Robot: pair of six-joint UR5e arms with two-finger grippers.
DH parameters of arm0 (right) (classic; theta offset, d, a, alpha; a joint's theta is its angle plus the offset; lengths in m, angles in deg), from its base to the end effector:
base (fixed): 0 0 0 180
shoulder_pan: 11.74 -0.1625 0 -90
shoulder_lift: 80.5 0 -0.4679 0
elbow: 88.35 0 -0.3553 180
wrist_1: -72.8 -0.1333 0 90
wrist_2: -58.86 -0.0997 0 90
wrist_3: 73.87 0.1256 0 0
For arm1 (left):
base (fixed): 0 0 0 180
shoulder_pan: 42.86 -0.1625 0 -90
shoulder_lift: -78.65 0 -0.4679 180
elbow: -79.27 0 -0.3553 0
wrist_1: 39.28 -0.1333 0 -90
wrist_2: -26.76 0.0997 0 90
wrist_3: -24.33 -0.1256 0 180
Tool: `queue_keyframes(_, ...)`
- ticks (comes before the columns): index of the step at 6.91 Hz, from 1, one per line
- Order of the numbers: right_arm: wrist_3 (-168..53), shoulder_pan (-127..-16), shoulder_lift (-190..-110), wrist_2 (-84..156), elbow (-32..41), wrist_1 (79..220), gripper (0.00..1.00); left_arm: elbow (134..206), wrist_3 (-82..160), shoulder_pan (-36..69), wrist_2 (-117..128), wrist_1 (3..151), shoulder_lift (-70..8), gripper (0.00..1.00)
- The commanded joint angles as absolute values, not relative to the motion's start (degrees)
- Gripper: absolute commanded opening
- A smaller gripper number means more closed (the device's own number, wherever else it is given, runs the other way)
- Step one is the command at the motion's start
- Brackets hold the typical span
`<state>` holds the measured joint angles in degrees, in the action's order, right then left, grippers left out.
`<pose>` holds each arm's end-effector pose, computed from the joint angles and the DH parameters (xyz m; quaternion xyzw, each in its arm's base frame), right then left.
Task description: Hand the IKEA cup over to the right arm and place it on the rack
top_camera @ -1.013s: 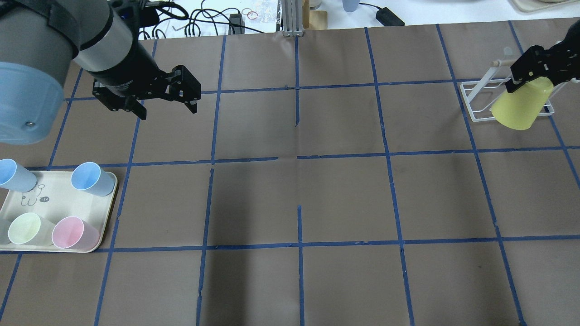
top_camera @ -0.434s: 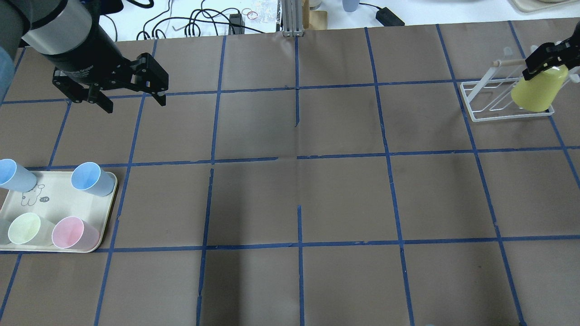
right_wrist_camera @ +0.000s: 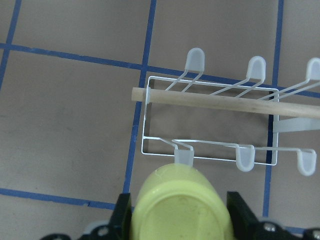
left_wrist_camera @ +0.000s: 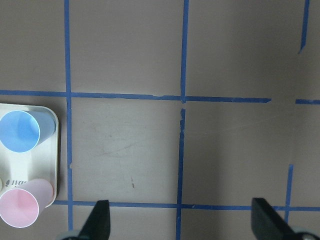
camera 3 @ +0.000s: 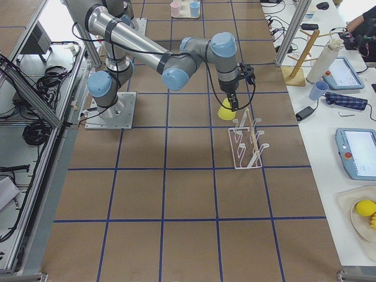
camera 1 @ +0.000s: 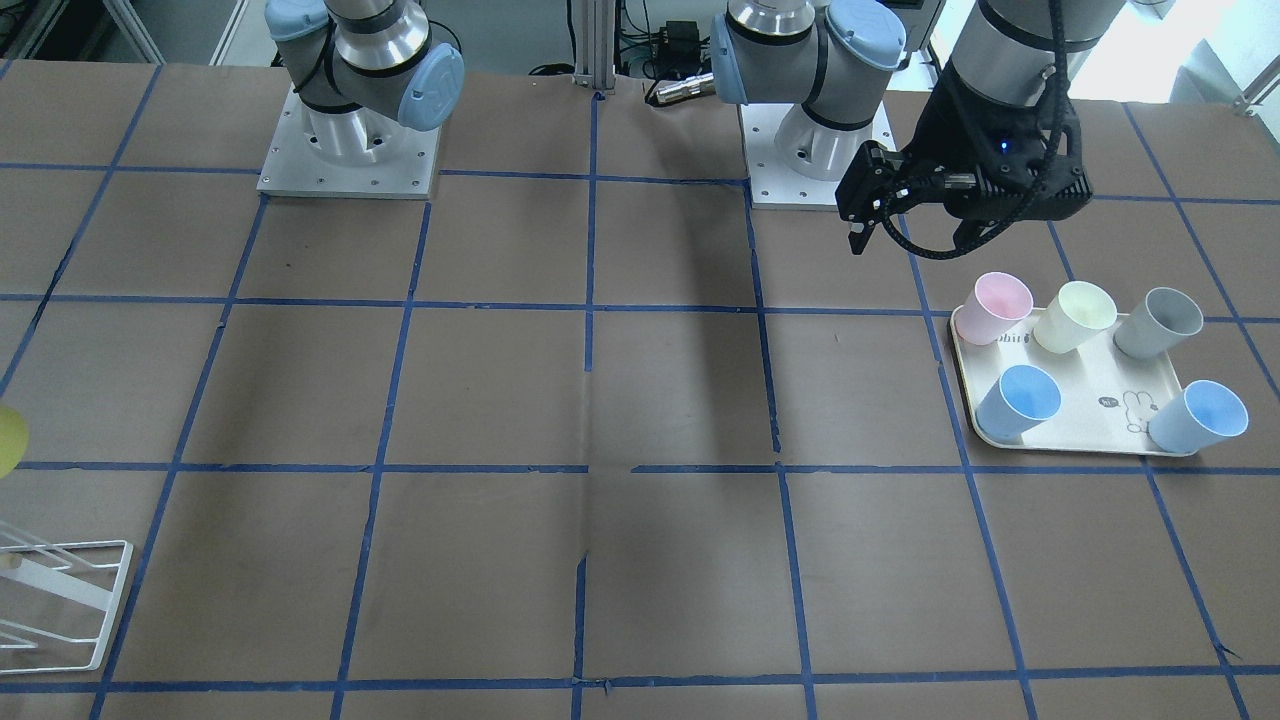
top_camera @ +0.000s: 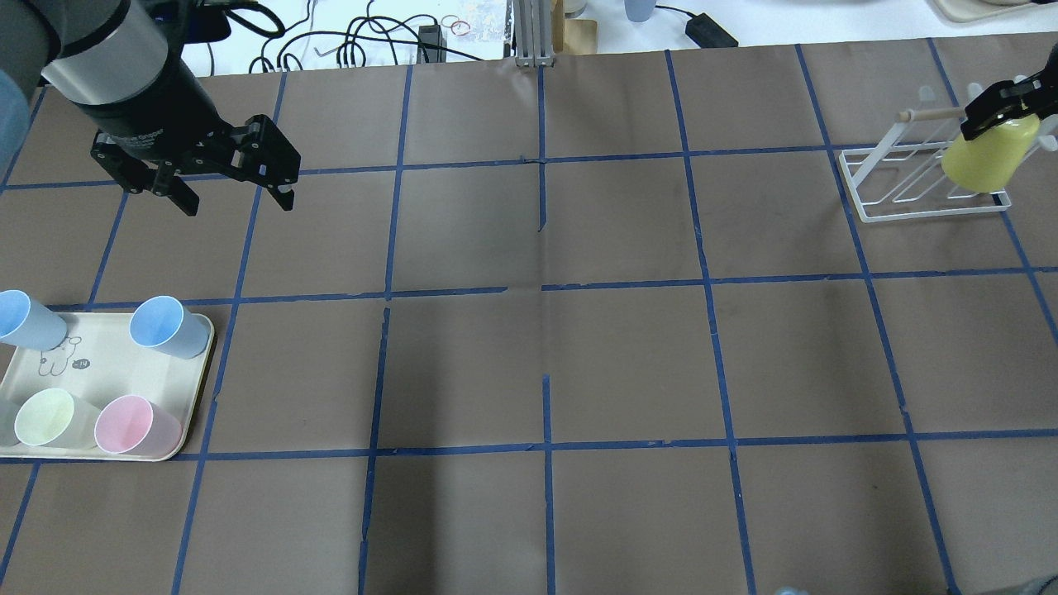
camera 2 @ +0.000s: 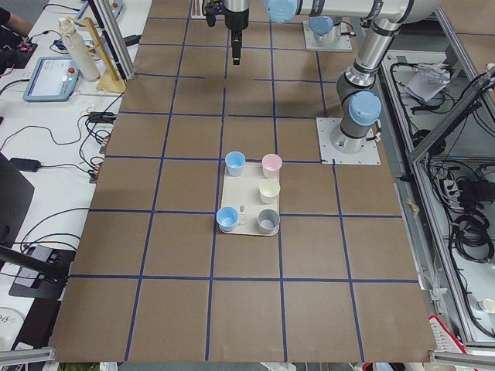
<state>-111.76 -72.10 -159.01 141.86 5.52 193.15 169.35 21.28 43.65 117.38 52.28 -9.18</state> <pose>-0.1499 -0.5640 0.4323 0.0791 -0.9865 0.1419 0.0220 -0.1050 -0.4454 0.5184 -0.0039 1.0000 -0.0043 0.0057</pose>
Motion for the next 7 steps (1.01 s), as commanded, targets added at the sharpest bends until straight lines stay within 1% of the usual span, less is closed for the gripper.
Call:
queue_keyframes(1, -111.75, -72.03, -157.23, 140.52, 5.43, 195.93, 0.12, 170.15, 20.73, 44.06, 117.29, 52.30, -9.07, 1.00)
queue_keyframes(7, -111.75, -72.03, -154.69, 138.84, 5.07, 197.86, 0.13, 170.06, 22.92, 44.15, 117.11, 51.69, -9.16, 1.00)
